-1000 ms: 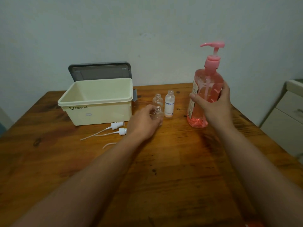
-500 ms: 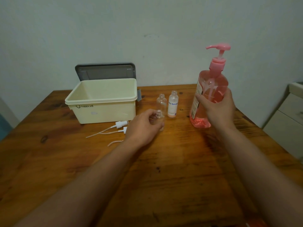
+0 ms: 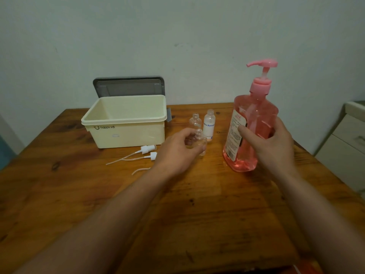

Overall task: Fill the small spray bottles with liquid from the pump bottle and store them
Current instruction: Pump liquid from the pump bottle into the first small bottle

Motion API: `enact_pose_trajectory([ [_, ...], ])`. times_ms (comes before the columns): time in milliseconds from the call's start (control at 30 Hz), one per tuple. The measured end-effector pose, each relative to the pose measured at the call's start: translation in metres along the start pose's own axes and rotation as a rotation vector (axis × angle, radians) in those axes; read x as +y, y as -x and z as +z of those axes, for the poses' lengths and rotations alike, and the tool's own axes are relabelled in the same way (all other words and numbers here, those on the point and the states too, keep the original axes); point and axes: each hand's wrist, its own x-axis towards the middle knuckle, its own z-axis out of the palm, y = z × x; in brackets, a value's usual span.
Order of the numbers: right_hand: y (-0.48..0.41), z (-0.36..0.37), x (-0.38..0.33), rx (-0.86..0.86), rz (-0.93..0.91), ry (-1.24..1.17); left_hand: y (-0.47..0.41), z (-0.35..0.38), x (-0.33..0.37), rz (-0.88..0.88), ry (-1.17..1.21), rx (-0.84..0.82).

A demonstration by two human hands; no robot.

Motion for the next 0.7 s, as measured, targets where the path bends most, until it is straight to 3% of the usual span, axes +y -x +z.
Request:
enact_pose_trajectory([
  [700, 0.011, -0.02, -0.02, -0.149, -0.017, -0.101, 0.005, -0.003, 0.017, 0.033, 0.176, -0.05],
])
